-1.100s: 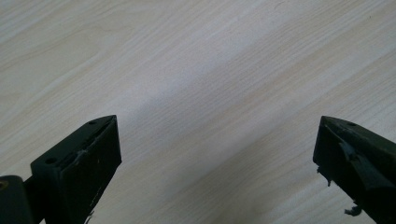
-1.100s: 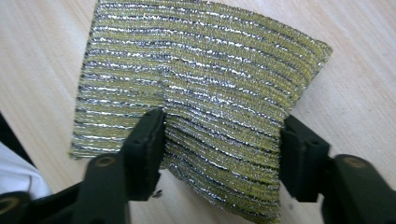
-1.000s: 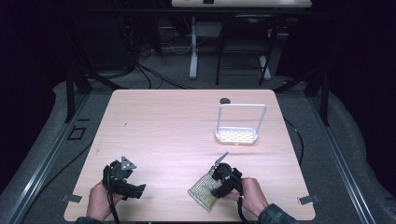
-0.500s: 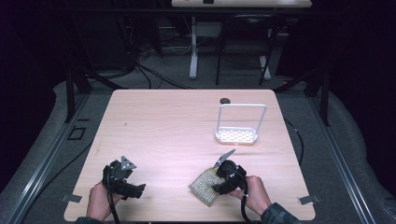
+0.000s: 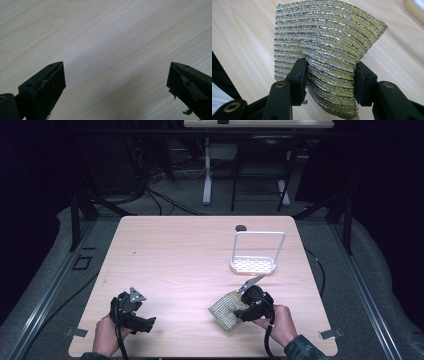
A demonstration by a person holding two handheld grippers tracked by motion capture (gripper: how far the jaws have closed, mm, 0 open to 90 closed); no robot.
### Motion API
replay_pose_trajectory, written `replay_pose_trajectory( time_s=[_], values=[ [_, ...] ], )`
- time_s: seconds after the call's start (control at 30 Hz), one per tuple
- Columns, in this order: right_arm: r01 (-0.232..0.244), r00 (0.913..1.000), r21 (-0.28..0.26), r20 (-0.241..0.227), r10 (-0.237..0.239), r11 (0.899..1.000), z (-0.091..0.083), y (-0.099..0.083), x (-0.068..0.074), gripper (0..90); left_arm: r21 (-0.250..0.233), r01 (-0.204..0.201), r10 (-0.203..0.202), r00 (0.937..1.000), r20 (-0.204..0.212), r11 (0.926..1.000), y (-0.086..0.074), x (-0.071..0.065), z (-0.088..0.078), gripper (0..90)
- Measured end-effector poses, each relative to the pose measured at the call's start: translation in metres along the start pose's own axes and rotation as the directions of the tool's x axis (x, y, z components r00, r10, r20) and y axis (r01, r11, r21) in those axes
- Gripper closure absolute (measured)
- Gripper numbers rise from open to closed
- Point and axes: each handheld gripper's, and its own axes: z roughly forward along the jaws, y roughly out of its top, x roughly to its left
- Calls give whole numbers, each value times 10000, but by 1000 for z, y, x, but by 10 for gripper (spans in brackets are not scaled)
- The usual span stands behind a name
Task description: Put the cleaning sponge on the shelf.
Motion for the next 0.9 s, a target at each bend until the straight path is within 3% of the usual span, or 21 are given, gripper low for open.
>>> replay_pose_trajectory(
  time_s=[0.13, 0.43, 0.8, 0.9],
  values=[
    [-469, 9989, -378, 76, 473, 9982, -9, -3, -11, 512, 35, -27, 27, 10000, 28, 10000, 0, 0, 0, 19],
    [-943, 9937, -791, 532, 987, 9924, -21, -6, -32, 513, 96, -50, 50, 10000, 2, 9999, 1, -1, 0, 26],
    [-1669, 9788, -1233, 985, 1794, 9782, -28, -9, -58, 512, 46, -71, 71, 10000, 17, 10000, 1, -1, 0, 24],
    [-2021, 9703, -1448, 1049, 2181, 9686, -29, -9, -69, 511, 59, -72, 72, 10000, -5, 10000, 1, -1, 0, 24]
  ],
)
